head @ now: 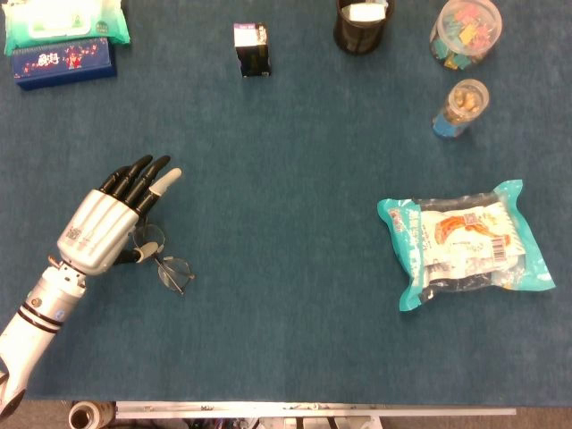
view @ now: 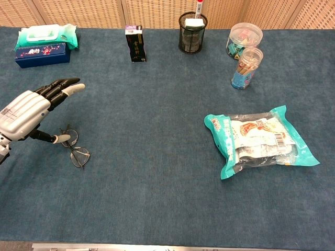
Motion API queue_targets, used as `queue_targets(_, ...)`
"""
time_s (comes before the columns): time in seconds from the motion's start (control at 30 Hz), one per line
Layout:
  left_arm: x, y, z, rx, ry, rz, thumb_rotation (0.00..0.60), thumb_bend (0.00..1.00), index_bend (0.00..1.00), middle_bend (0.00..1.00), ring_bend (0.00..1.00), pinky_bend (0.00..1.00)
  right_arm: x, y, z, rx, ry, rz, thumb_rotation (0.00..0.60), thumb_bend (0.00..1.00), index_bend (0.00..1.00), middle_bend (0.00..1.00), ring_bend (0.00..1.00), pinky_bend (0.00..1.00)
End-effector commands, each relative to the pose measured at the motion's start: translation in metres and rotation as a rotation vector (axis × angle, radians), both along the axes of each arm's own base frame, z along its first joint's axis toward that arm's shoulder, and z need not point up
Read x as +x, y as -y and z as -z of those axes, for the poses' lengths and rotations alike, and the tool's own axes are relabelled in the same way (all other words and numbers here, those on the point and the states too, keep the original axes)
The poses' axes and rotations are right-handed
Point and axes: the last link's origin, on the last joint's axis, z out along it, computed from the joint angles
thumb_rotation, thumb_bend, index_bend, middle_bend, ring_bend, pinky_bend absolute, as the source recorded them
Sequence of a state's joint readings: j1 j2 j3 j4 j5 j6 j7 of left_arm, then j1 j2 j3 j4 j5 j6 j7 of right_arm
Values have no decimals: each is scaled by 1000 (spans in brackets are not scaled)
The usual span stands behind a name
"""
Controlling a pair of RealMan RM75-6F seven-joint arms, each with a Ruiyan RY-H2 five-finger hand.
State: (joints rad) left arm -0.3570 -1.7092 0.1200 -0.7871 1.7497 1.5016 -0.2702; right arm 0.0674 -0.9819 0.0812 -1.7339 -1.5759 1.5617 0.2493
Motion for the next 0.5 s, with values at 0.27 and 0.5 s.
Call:
queue_targets(0.27, -1, 0, 3, -6, -13, -6, 600, 0, 0, 19, 18, 179, 0, 0, 0, -3, 1, -1, 600, 214, 526, 429, 288, 286)
queue_targets(0.5, -2, 1, 6, -10, -23, -7, 600, 0, 0, 19, 18, 179, 1, 0, 0, -3, 0, -2, 600, 213, 526, 429, 288, 287)
